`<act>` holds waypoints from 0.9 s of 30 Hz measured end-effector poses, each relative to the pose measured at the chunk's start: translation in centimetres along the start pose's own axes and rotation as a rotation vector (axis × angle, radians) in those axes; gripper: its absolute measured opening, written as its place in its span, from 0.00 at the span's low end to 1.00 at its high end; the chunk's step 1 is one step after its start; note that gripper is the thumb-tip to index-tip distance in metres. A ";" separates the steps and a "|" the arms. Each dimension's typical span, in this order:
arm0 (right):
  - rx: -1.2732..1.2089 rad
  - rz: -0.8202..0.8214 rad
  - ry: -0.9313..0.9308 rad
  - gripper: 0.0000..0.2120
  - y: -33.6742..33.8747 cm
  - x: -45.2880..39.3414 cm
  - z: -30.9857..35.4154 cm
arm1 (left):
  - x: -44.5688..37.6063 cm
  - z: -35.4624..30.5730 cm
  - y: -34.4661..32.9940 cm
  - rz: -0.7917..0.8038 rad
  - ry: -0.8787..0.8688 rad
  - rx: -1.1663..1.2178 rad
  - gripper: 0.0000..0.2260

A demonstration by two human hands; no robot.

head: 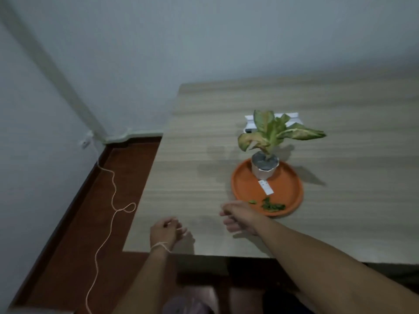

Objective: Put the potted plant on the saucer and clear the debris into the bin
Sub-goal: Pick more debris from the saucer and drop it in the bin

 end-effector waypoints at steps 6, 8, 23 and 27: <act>0.105 -0.250 0.168 0.02 11.4 -1.4 0.2 | -0.8 -2.3 -15.1 0.328 -0.132 -0.389 0.08; 0.301 -0.332 0.228 0.03 14.6 -2.9 -0.6 | -1.2 -1.9 -18.5 0.377 -0.166 -0.548 0.09; 1.226 -0.091 0.361 0.07 17.5 -7.4 -3.1 | -1.5 1.8 -28.2 0.678 -0.136 -1.371 0.11; 1.340 -0.076 0.402 0.19 17.1 -7.1 -3.7 | -1.3 2.5 -28.7 0.688 -0.207 -1.512 0.15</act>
Point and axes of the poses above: each hand's wrist, its own x-axis away from the middle knuckle, its own y-axis out of the back of the hand, z = x × y, the point moved 1 cm from there along -x, towards the middle knuckle, and after that the axes turned 12 degrees about x, right-handed, at the moved point
